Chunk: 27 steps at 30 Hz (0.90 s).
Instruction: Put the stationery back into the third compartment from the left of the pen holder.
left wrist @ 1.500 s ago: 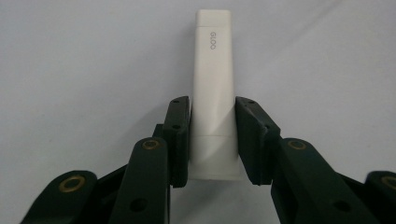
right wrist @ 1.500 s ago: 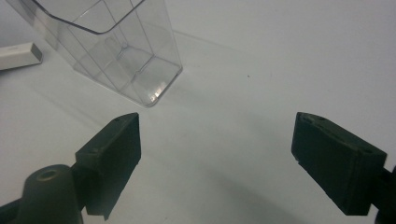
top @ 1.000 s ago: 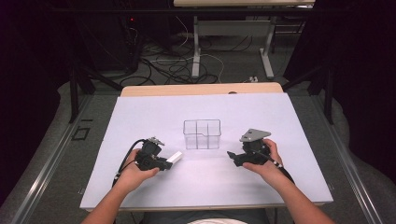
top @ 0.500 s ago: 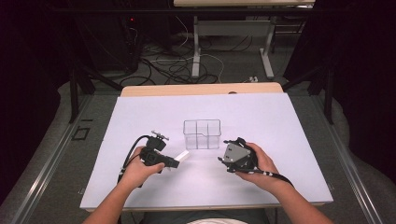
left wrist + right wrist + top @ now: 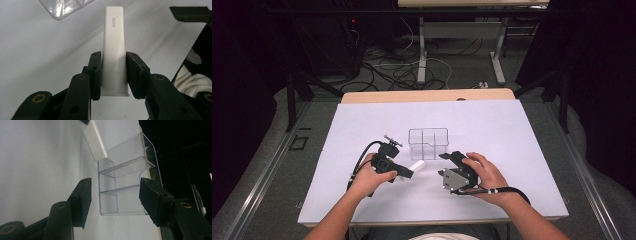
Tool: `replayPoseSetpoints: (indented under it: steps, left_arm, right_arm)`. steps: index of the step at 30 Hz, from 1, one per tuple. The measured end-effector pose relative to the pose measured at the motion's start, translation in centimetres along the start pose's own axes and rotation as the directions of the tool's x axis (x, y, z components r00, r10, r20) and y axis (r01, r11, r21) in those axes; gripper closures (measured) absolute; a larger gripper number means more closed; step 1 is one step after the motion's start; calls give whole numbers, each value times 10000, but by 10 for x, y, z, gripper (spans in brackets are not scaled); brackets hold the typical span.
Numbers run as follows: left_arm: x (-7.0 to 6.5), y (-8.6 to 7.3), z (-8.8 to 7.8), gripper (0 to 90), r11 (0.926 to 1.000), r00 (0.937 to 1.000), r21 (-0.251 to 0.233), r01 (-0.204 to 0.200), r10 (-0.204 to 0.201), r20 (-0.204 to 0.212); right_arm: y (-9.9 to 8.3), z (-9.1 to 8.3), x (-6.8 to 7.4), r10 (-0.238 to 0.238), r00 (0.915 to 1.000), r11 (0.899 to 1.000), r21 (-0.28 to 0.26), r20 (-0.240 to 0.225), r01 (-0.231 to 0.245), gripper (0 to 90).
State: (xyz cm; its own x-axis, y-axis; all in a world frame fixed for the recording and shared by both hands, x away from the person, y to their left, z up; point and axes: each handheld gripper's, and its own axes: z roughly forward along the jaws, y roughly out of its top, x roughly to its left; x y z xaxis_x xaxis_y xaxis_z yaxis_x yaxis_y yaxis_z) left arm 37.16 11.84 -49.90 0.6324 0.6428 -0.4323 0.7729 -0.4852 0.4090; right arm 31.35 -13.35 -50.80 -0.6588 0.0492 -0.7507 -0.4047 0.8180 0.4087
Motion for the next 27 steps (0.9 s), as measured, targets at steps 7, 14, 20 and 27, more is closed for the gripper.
replayPoseSetpoints:
  steps: [7,14,20,27]
  left_arm:
    - [-4,0,8,676,9999,9998,107,-39,36,199]
    - [-7,-1,12,676,9999,9996,132,-83,79,273]
    - [-11,0,14,675,9999,9989,146,-73,66,465]
    - [-17,1,17,676,9998,9981,148,-100,91,608]
  right_arm:
    - [5,5,14,-840,9964,9965,-1,65,840,445]
    - [5,7,22,-976,9951,9952,-24,-141,976,510]
    - [7,11,27,-1525,9883,9883,-8,-92,1525,546]
    - [12,15,35,-2097,9778,9778,-58,-30,2096,573]
